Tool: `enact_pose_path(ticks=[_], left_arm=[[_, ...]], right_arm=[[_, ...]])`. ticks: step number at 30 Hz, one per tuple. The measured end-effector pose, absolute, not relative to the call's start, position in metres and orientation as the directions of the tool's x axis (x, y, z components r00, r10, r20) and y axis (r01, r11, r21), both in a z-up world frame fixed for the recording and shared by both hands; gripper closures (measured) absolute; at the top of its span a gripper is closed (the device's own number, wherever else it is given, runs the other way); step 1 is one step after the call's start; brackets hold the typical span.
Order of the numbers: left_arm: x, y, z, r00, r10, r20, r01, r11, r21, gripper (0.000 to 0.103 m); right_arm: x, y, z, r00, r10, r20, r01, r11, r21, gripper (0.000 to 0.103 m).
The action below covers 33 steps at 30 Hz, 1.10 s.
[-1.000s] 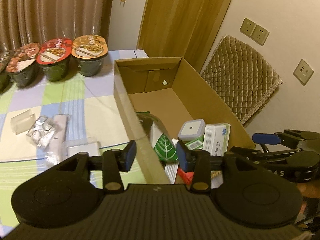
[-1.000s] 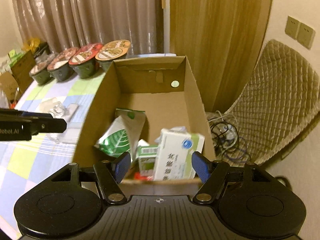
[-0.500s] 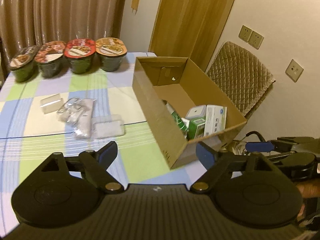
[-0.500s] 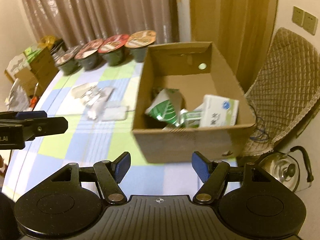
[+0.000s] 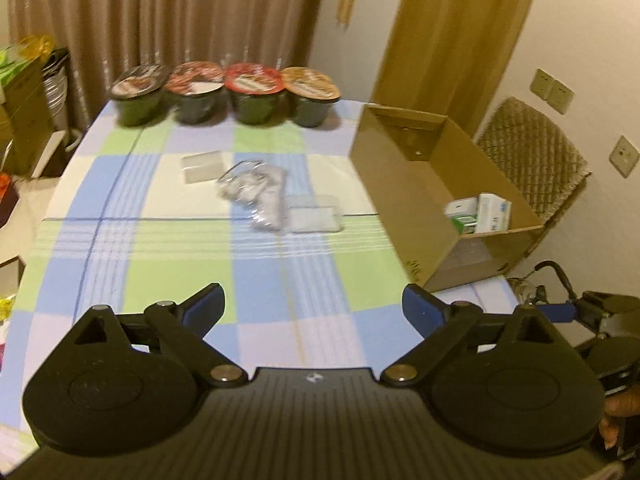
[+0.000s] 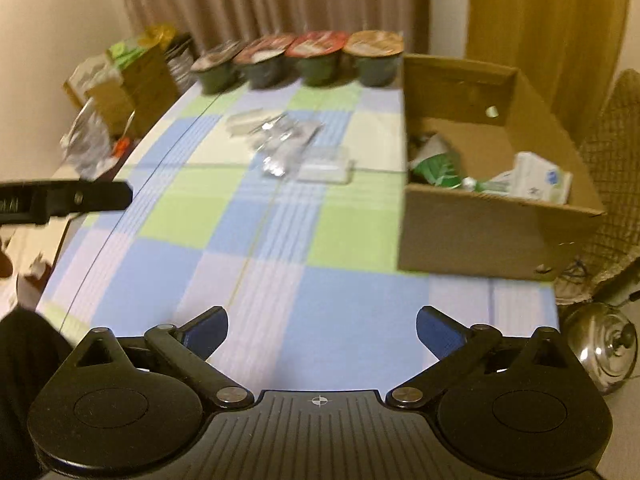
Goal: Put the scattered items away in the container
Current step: 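Move both tools back toward the clear plastic trays on the table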
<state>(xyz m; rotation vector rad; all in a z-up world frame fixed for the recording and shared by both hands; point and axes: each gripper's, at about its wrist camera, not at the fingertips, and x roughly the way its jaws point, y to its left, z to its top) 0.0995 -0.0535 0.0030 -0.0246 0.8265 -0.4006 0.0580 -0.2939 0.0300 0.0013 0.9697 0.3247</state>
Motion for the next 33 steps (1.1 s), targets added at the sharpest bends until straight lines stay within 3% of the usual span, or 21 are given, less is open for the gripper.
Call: enact_pose_path(ticks=[17, 33], left_arm=[[0.14, -0.016, -0.024, 0.595, -0.296, -0.747, 0.285, 0.947, -0.149, 0.01], [0.26, -0.018, -0.086, 0.544, -0.308, -0.78, 0.333, 0.933, -0.136, 0.01]], right_arm=[[0.089, -0.255, 0.015, 0.506, 0.27, -0.819, -0.336, 0.937, 0.101, 0.0], [0.215, -0.213, -0.028, 0.557, 0.238, -0.796, -0.325, 0.944, 0.056, 0.0]])
